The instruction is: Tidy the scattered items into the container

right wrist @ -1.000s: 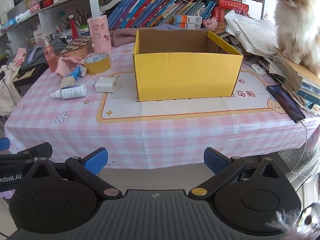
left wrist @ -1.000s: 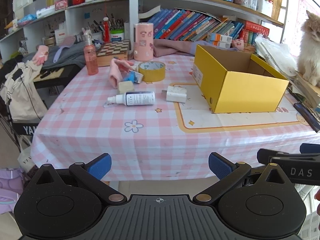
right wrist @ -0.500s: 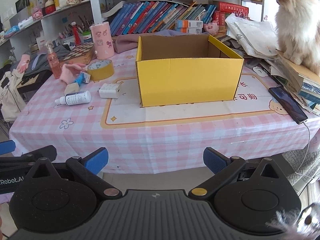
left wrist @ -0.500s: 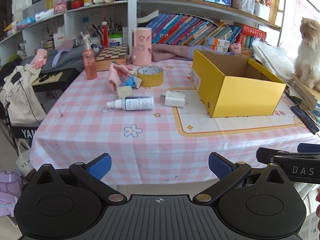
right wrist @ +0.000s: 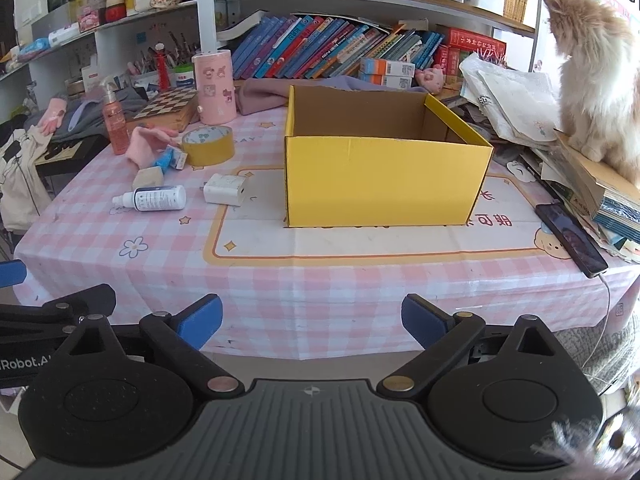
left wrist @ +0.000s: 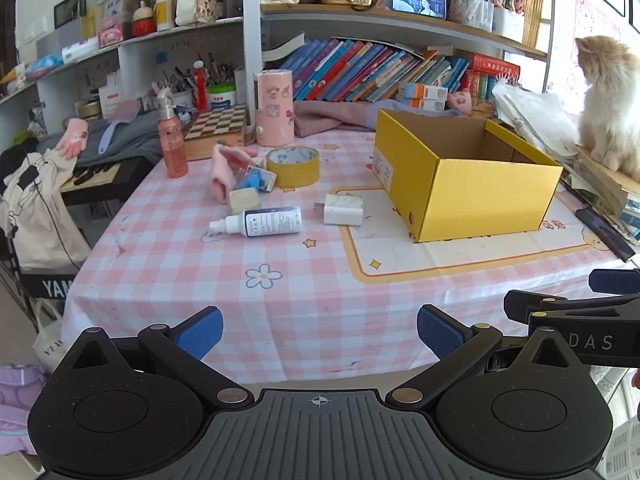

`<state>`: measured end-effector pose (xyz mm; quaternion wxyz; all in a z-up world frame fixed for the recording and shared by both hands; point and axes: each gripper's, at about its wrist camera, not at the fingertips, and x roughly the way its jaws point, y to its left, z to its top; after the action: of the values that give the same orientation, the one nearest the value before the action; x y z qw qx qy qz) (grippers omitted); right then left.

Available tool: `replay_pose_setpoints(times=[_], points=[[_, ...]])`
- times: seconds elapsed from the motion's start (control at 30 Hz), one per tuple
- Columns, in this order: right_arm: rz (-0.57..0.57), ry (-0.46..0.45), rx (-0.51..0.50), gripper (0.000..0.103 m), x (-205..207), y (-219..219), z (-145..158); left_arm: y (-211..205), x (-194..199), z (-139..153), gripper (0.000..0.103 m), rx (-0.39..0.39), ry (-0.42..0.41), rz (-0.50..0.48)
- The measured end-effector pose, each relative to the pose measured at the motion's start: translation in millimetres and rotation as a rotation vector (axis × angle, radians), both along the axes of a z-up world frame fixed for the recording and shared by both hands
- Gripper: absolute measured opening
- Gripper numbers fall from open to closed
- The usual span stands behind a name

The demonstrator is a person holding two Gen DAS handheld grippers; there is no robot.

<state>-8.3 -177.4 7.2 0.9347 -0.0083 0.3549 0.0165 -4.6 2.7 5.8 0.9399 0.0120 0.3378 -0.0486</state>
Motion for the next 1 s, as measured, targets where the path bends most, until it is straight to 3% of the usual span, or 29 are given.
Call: replay_pose_setpoints(times=[0.17,0.3,0.6,1.0], points=[[-0.001,0.005,-0.015,0.095,0.4,1.2,-1.5,-2.8,-0.9,-0.4,0.103,0.016,-0.018,-0.044],[0.016,0.011,-0.011,0.087,0.6,6.4,-3.7,2.9,-0.2,-2.5,0.103,-0.018,-0.003,-0.045],[0.034,0.019,0.015,0.084,4.6,17.1,-4.9,39.3,-8.8,1.4,0.103,-0.061,-0.036,0.131],[0.117,0.027,0.022,0.084,8.5,42.3,-2.7,52.7,-2.9,-3.3,0.103,-0.012,0.023,0.149]])
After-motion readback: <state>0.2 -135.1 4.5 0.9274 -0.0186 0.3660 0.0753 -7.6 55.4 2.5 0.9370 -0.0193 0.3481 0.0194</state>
